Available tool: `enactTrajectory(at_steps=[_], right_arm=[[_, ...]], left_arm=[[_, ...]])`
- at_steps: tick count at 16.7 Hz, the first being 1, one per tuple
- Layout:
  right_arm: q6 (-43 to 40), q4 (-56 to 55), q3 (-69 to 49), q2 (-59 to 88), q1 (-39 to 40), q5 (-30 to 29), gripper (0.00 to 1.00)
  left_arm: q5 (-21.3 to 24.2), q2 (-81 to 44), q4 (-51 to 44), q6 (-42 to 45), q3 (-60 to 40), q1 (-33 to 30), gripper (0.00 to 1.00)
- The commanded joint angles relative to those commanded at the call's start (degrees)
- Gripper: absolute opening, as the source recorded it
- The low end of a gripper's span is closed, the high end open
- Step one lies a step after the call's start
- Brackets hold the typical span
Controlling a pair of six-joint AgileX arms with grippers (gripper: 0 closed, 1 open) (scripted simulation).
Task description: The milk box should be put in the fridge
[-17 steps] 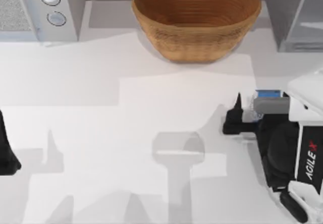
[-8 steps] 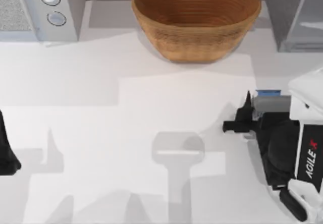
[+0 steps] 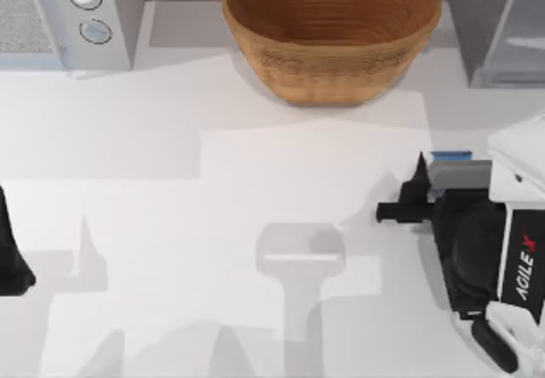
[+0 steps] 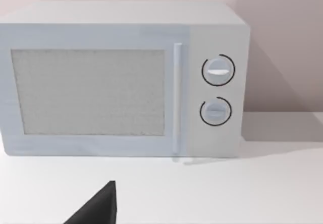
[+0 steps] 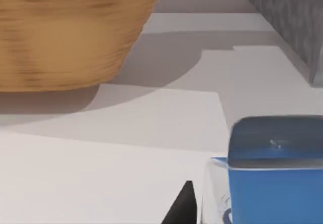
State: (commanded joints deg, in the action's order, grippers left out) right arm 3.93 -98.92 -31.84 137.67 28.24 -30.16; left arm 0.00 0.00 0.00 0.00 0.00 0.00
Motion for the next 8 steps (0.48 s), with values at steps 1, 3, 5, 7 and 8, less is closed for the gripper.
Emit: enactTrajectory(at_steps=[1,3,5,7,8], right_arm=[[0.0,0.0,0.0,0.0,0.0,0.0,0.00],[0.0,0.0,0.0,0.0,0.0,0.0,0.00],[0.0,0.0,0.0,0.0,0.0,0.0,0.00],[0.1,0.1,0.1,-0.1,0.2,0.0,0.00],[0.1,0.7,0.1,-0.6,0.2,0.0,0.00]], left_arm=[[0.0,0.0,0.0,0.0,0.0,0.0,1.00],[0.0,0.0,0.0,0.0,0.0,0.0,1.00],[0.0,0.0,0.0,0.0,0.0,0.0,1.00],[0.0,0.0,0.0,0.0,0.0,0.0,1.00],[0.0,0.0,0.0,0.0,0.0,0.0,1.00]])
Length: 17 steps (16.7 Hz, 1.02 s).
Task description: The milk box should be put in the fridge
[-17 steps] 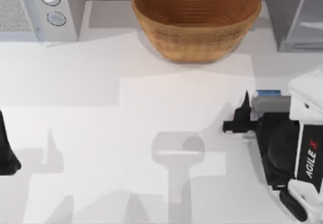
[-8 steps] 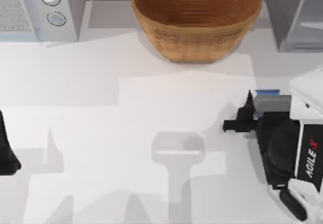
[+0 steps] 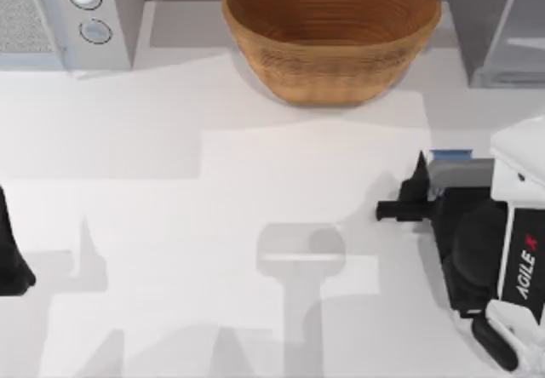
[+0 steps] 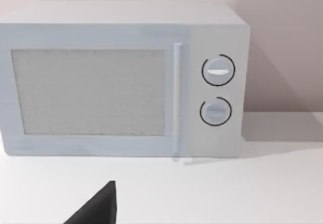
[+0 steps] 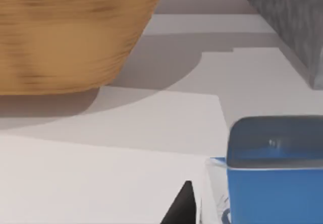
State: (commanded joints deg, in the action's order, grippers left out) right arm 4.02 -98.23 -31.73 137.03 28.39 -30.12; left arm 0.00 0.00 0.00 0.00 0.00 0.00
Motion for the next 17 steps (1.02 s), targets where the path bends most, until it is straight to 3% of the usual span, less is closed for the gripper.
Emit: enactTrajectory(at_steps=[17], right_arm=[[0.3,42.4,0.1,-42.3,0.1,0.5,0.00]], left_arm=[[0.0,0.0,0.0,0.0,0.0,0.0,1.00]])
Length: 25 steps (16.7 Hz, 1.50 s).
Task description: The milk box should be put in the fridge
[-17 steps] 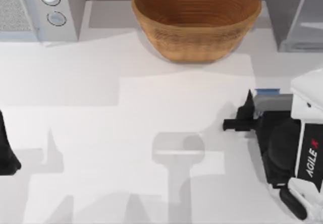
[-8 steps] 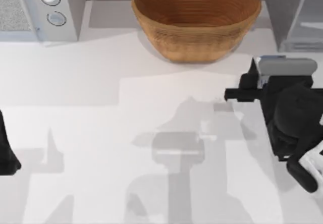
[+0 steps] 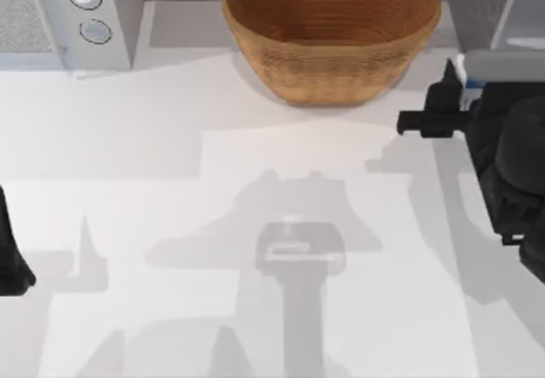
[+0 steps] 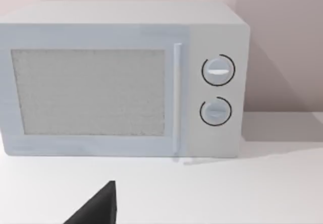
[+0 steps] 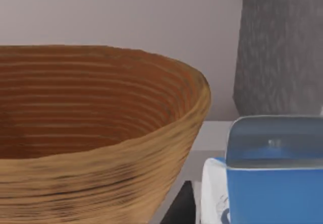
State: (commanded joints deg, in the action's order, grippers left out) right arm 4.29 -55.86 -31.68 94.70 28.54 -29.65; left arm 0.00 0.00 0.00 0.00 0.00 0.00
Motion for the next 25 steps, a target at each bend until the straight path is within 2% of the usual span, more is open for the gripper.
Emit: enactTrajectory(at_steps=[8,12,17,25], right_arm=[[0.1,1.3,0.1,-1.5,-0.2,0.2,0.00],[-0.2,5.4,2.4,-8.9,-2.4,2.4,0.00],[-1.1,15.8,8.4,-27.2,-7.7,8.0,0.00],[-2.8,37.9,21.2,-65.0,-19.2,19.9,0.00]], left_arm=[[0.0,0.0,0.0,0.0,0.0,0.0,1.00],[0.0,0.0,0.0,0.0,0.0,0.0,1.00],[0.0,0.0,0.0,0.0,0.0,0.0,1.00],[0.0,0.0,0.0,0.0,0.0,0.0,1.00]])
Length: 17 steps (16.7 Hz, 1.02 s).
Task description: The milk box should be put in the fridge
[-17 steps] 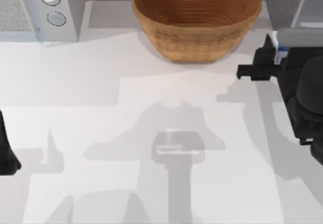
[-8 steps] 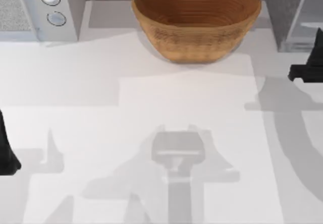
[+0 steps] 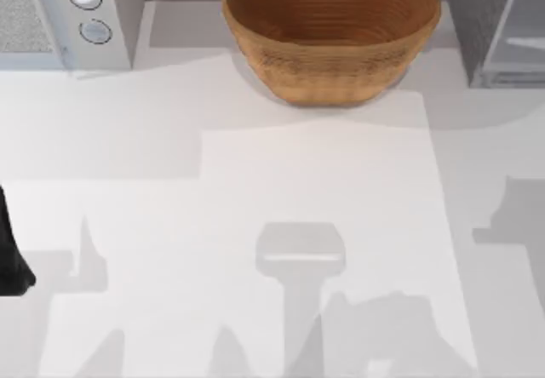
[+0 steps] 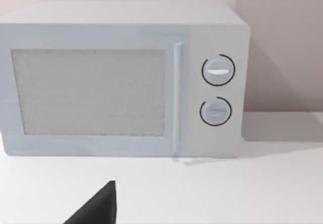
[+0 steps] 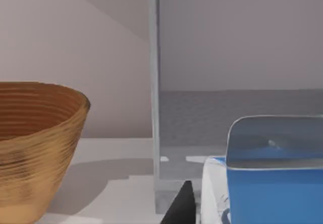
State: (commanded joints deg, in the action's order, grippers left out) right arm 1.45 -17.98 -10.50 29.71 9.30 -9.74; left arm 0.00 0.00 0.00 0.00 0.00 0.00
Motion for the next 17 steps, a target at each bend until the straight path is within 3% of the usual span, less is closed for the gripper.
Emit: enactTrajectory(at_steps=[8,17], right_arm=[[-1.3,16.6,9.7,-27.5,-8.6,9.0,0.00],[-1.3,17.6,10.2,-28.9,-9.2,9.7,0.00]], left_arm=[[0.0,0.0,0.0,0.0,0.0,0.0,1.00],[0.0,0.0,0.0,0.0,0.0,0.0,1.00]])
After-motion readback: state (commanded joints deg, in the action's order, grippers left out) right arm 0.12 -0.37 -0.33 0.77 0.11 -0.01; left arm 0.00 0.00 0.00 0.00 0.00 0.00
